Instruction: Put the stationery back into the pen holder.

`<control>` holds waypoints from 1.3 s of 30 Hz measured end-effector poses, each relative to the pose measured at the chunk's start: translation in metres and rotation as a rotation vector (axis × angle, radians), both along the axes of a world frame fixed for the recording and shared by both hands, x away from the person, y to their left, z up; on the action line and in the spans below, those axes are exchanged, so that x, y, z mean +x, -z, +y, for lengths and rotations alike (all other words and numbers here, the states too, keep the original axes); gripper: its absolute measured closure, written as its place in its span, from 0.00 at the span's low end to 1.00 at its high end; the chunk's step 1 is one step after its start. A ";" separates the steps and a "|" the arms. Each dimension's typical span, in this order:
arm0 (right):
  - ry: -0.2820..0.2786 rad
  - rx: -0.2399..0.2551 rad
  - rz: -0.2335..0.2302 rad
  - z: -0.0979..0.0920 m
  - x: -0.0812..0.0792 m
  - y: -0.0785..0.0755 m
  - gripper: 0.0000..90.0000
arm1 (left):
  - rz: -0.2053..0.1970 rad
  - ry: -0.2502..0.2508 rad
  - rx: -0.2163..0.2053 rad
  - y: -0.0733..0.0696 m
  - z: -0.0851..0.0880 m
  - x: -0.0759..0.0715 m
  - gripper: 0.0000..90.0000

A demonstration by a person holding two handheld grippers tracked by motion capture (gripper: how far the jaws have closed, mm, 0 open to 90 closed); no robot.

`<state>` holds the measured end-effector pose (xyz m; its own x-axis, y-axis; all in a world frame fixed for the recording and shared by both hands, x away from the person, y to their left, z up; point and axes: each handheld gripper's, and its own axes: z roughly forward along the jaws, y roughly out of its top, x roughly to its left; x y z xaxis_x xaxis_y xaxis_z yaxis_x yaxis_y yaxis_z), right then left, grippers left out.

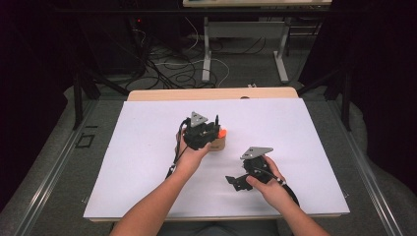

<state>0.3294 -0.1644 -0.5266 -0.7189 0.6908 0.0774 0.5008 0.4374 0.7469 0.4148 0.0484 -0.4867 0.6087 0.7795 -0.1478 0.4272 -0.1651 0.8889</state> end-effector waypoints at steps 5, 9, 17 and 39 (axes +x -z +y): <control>0.002 0.001 -0.004 0.000 0.001 0.000 0.00 | 0.000 0.004 0.005 -0.007 0.002 0.001 0.67; 0.005 0.000 0.000 0.000 0.000 0.000 0.00 | 0.000 -0.006 0.013 -0.011 0.003 0.001 0.56; 0.018 -0.003 -0.002 -0.002 0.002 0.000 0.01 | 0.019 -0.062 0.019 -0.018 0.021 0.005 0.44; 0.052 0.008 -0.017 -0.011 0.005 -0.003 0.01 | 0.068 -0.160 0.034 -0.025 0.092 0.008 0.34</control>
